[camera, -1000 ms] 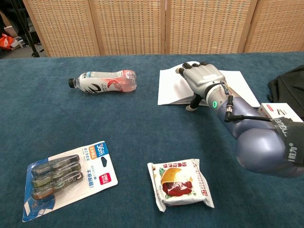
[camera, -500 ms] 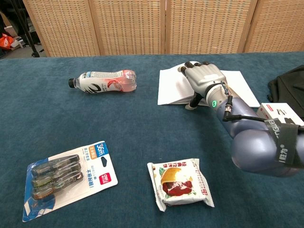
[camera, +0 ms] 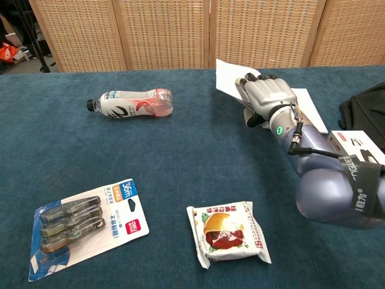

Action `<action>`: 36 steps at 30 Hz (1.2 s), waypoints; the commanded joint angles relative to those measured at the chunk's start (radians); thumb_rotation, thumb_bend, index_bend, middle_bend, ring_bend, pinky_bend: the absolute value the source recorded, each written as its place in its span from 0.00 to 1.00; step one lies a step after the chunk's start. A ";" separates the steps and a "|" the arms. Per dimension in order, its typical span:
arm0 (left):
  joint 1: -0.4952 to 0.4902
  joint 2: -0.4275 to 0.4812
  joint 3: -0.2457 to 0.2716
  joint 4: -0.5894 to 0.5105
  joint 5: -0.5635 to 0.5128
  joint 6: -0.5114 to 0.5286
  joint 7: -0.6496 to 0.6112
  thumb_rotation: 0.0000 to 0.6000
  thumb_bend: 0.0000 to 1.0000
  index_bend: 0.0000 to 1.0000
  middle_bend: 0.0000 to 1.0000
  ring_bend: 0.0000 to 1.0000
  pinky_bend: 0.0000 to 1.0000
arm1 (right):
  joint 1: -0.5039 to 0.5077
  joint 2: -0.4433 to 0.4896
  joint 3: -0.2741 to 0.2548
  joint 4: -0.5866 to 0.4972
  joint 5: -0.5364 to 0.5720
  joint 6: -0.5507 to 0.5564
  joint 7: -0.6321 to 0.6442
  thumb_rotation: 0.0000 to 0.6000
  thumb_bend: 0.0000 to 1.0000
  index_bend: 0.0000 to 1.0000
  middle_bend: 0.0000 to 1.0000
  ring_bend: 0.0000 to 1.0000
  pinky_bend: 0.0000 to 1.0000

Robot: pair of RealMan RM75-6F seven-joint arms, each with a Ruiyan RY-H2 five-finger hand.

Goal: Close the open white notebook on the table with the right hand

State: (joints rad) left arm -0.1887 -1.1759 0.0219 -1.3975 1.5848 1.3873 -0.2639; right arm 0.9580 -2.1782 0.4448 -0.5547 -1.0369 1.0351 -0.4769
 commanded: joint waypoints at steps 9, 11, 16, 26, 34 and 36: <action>-0.001 0.000 0.004 -0.003 0.006 0.004 0.000 0.92 0.07 0.00 0.00 0.00 0.08 | -0.024 0.015 0.023 -0.043 0.001 0.080 -0.002 1.00 0.78 0.00 0.00 0.00 0.00; -0.001 0.000 0.004 -0.003 0.006 0.004 0.000 0.92 0.07 0.00 0.00 0.00 0.08 | -0.030 0.023 0.025 -0.060 -0.001 0.098 -0.006 1.00 0.78 0.00 0.00 0.00 0.00; -0.001 0.001 0.006 -0.005 0.010 0.006 -0.001 0.92 0.07 0.00 0.00 0.00 0.08 | -0.056 0.049 0.027 -0.123 -0.011 0.163 -0.021 1.00 0.71 0.00 0.00 0.00 0.00; 0.005 0.012 0.020 -0.026 0.047 0.037 -0.009 0.92 0.07 0.00 0.00 0.00 0.08 | -0.157 0.124 0.016 -0.306 -0.057 0.359 -0.038 1.00 0.52 0.00 0.00 0.00 0.00; 0.006 0.014 0.022 -0.027 0.053 0.046 -0.014 0.92 0.07 0.00 0.00 0.00 0.08 | -0.204 0.199 0.042 -0.391 -0.037 0.398 -0.081 1.00 0.52 0.00 0.00 0.00 0.00; 0.007 0.015 0.022 -0.028 0.053 0.049 -0.014 0.92 0.07 0.00 0.00 0.00 0.08 | -0.225 0.227 0.048 -0.413 -0.024 0.395 -0.079 1.00 0.52 0.00 0.00 0.00 0.00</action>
State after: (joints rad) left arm -0.1820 -1.1613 0.0437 -1.4249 1.6373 1.4357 -0.2778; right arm 0.7499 -1.9702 0.4858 -0.9502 -1.0725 1.4296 -0.5544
